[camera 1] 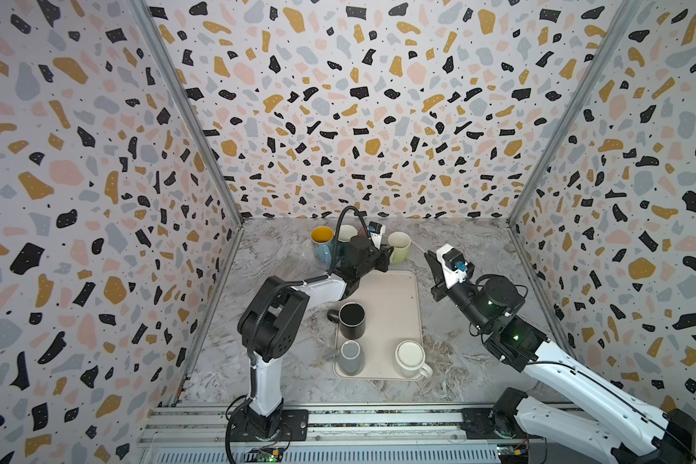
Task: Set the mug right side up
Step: 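Lower the light green mug upright beside the pink mug and open the left gripper, then withdraw the left gripper from the light green mug while the right gripper moves back, then move the left gripper down toward the black mug on the tray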
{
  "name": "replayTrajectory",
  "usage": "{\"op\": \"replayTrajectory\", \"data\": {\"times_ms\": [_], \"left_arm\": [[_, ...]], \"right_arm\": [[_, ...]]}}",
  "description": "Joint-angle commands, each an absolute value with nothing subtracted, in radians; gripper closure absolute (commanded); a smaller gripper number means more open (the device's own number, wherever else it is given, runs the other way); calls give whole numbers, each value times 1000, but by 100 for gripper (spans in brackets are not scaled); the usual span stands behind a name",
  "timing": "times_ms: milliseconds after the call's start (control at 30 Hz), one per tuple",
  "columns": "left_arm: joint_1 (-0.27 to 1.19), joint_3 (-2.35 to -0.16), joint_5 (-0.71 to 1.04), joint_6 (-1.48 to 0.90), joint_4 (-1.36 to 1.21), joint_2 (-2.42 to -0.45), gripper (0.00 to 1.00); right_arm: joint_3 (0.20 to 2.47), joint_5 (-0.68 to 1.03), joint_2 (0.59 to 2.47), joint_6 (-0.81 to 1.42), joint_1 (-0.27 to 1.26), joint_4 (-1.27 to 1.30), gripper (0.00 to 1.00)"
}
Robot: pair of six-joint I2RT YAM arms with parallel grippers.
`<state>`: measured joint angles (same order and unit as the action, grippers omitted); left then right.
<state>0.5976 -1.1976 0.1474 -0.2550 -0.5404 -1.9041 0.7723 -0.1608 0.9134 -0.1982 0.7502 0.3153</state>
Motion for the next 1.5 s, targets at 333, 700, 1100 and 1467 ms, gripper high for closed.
{"op": "replayTrajectory", "data": {"times_ms": [333,700,1100,1467], "left_arm": [[638,-1075,15,-290,-431,-1433,67],[451,-1128,-67,-576,79,-1156,52],[242,-887,300,-1130,163,-1178,52],[240,-751,297,-1410,126,-1203,49]], "right_arm": [[821,-78,971,-105,745,293,80],[859,6,1072,4,742,259,70],[858,37,1092,43,742,265,66],[833,6,1077,38,742,275,63]]}}
